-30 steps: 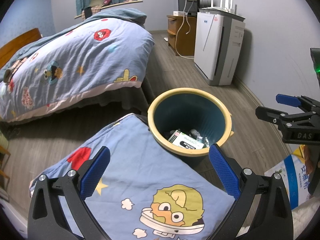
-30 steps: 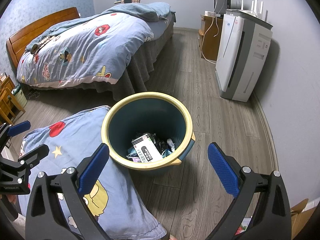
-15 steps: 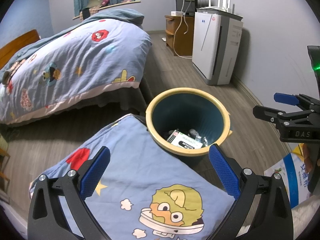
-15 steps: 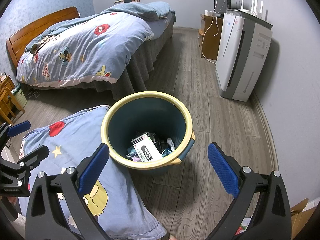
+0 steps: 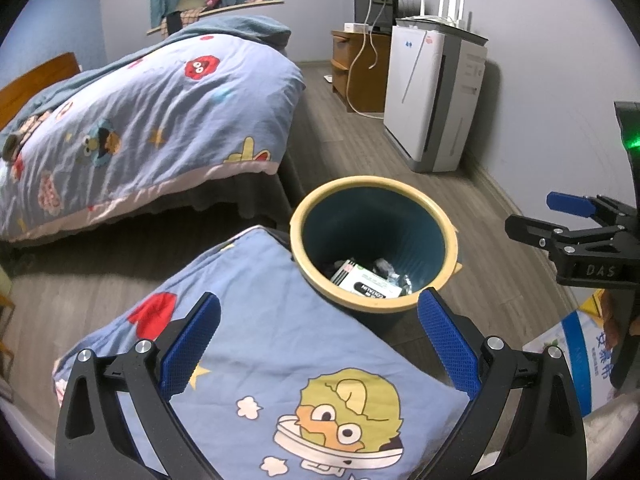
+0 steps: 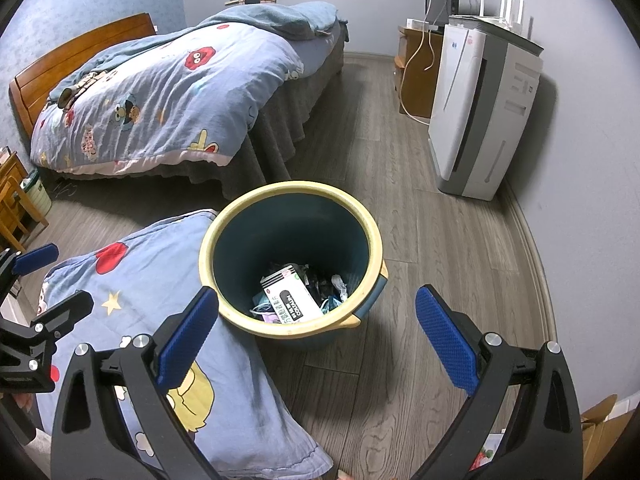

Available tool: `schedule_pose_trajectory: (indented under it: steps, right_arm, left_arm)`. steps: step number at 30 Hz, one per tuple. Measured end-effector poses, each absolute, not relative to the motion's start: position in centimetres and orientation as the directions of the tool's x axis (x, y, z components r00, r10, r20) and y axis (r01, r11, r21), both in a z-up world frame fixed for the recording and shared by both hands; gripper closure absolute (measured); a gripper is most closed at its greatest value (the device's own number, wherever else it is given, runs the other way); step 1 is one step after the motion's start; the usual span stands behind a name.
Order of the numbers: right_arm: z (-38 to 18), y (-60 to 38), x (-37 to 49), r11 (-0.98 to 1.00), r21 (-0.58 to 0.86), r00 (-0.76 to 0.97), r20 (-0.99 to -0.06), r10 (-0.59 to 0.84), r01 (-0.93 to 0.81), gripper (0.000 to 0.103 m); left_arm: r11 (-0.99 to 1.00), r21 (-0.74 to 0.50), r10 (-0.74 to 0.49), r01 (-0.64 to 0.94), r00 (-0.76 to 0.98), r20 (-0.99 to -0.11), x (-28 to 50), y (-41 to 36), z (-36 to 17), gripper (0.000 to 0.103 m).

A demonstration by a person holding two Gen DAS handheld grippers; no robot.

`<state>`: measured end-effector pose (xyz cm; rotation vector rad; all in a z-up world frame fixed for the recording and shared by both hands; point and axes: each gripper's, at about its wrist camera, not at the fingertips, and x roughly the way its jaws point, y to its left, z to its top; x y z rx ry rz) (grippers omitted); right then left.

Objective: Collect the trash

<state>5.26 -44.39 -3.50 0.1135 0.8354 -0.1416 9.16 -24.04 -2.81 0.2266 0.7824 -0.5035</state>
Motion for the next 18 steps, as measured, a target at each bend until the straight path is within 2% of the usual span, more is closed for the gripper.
schedule_pose_trajectory:
  steps: [14, 18]
  right_arm:
    - [-2.9, -43.9, 5.7, 0.976, 0.073, 0.645, -0.761, -0.078, 0.205, 0.006]
    - [-3.1, -43.7, 6.3, 0.959, 0.105, 0.611, -0.787, -0.083, 0.265, 0.006]
  left_arm:
    - [0.842, 0.064, -0.336, 0.536, 0.614, -0.714, 8.5, -22.9, -2.1, 0.005]
    - [0.836, 0.103, -0.32, 0.538, 0.632, -0.706, 8.0, -22.3, -1.6, 0.005]
